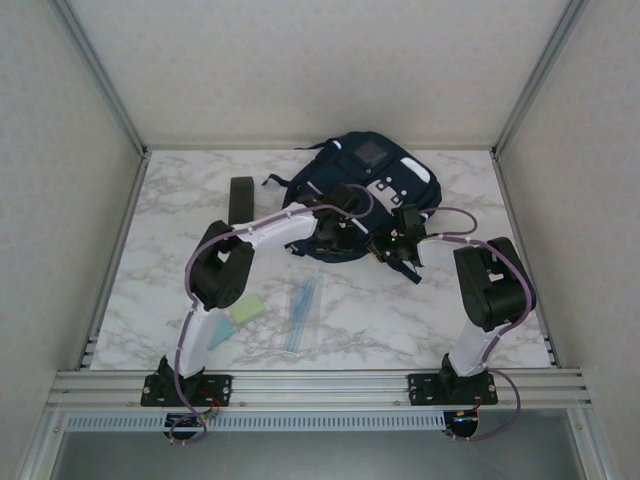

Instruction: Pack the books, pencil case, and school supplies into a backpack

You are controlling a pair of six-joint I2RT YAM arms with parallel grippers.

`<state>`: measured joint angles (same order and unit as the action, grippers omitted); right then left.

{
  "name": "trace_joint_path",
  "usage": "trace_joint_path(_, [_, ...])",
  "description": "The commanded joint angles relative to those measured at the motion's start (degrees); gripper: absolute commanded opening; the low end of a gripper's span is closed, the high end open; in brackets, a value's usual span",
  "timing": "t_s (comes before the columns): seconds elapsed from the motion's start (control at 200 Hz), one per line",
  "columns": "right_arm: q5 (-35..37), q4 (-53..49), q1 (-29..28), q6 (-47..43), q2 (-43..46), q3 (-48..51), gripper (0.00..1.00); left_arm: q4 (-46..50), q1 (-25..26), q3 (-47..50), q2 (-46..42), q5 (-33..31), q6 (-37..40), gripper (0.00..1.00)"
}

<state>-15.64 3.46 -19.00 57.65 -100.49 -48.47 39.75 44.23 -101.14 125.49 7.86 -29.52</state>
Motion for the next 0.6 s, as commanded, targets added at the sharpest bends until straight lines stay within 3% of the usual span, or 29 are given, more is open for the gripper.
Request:
trace_joint_path(0.0, [9.1,-9.0,1.5,-3.0,1.8,0.0,0.00,11.8,-6.7,2.3,-5.1,-8.0,4.0,0.00])
trace_joint_path(0.3, [9.9,-12.9,5.1,-6.2,6.1,-1.0,0.00,9.3,-12.6,4.4,-8.9,-10.3,6.6,0.00])
trace_joint_path(0.43, [10.8,-15.2,7.0,-7.9,7.6,-2.5,0.00,7.3,-13.6,2.5,-10.1,-7.2,5.9,0.00])
trace_joint_path(0.501, [10.5,-17.0,7.6,-9.1,8.9,-3.9,0.00,5.4,-13.4,1.9,-11.2,-1.8,4.0,0.00])
trace_joint_path(0.596, [6.5,-21.4,7.6,-10.4,11.2,-7.3,0.29,1.8,-12.6,1.5,-12.9,6.2,-0.3,0.00])
